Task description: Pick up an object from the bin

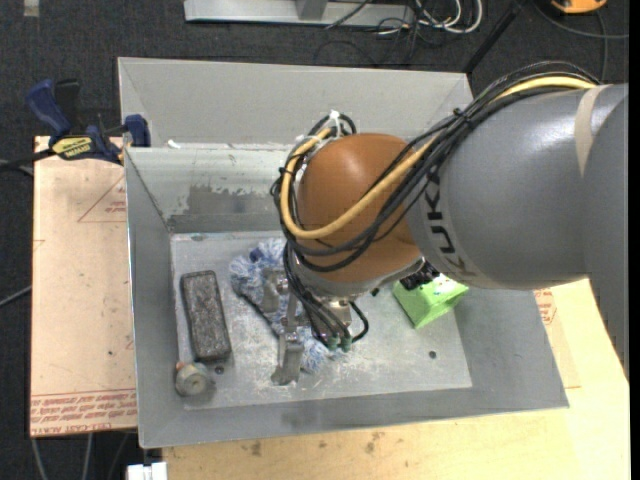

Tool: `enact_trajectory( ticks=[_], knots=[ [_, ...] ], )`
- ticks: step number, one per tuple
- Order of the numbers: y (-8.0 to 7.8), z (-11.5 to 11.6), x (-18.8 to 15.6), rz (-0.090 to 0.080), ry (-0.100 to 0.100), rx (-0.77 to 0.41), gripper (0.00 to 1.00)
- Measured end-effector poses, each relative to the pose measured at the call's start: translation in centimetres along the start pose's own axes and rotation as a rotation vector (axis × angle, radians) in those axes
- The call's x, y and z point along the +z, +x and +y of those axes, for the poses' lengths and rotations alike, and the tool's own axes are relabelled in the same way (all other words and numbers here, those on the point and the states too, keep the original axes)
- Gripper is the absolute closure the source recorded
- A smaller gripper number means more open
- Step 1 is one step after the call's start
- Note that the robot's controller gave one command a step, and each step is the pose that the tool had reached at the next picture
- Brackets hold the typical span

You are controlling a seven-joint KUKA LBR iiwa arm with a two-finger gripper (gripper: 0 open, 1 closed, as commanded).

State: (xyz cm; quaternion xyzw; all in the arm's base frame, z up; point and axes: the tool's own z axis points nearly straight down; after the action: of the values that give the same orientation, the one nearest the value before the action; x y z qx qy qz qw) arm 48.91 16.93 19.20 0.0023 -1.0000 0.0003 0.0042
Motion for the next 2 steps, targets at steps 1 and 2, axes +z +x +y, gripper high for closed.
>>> enact_trajectory(
  ticks=[1,2],
  knots=[
    [-0.2,-0.1,-0.5,-0.008,-0.002,0.004,0.00],
    [-3.3,-3.2,5.0,-0.015,-0.004,0.023,0.00]
  ],
)
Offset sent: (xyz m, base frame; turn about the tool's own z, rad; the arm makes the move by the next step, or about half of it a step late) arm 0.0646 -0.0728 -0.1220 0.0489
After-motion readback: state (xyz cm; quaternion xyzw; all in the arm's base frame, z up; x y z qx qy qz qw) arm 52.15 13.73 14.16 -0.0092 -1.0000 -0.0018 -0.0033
